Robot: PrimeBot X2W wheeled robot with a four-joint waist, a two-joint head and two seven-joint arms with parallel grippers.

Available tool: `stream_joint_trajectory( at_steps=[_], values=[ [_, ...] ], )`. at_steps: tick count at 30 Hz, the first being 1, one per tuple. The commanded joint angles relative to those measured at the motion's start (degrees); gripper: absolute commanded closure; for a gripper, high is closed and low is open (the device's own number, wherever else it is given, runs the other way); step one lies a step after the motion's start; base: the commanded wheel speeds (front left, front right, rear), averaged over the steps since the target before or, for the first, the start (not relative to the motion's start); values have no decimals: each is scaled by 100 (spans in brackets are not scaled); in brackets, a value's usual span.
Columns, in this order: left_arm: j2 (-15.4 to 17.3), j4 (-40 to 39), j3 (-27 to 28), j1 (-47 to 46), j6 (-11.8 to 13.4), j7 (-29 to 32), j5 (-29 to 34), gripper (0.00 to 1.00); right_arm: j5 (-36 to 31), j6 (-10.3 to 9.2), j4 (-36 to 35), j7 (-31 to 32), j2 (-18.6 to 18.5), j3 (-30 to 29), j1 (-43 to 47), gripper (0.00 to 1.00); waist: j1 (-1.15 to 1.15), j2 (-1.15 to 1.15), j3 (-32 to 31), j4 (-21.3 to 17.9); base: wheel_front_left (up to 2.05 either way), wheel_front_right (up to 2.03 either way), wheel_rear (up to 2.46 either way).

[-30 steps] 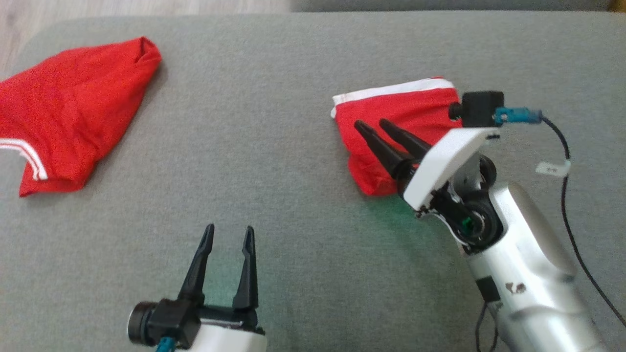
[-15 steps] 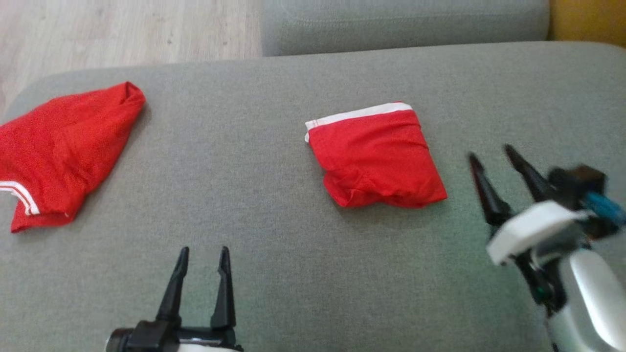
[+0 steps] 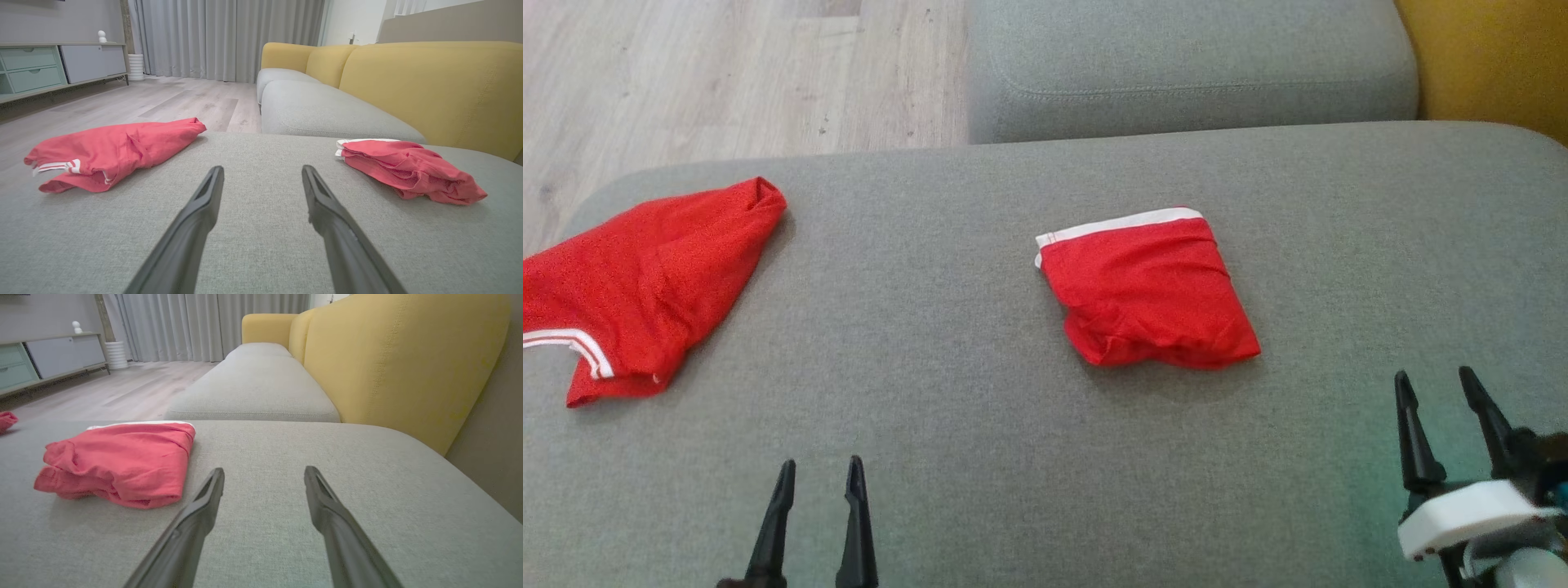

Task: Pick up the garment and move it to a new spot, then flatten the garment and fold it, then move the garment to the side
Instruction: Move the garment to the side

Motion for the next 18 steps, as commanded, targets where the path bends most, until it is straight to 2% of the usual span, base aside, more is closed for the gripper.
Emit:
stream_joint_trajectory(
  at_steps=[1,7,18],
  values=[
    [-29,-182,230,-88,-51,-29,63,0,-238,-4,-115,-154,-69,60,-39,0,1,0,-48,-12,0,0,0],
    [-29,-100,355,0,-122,-29,106,0,-427,-4,6,-274,41,120,83,0,1,0,-121,-57,0,0,0],
    [-29,25,538,-34,-208,-29,155,0,-319,-4,156,-309,128,463,-78,0,1,0,-122,-8,0,0,0]
  ],
)
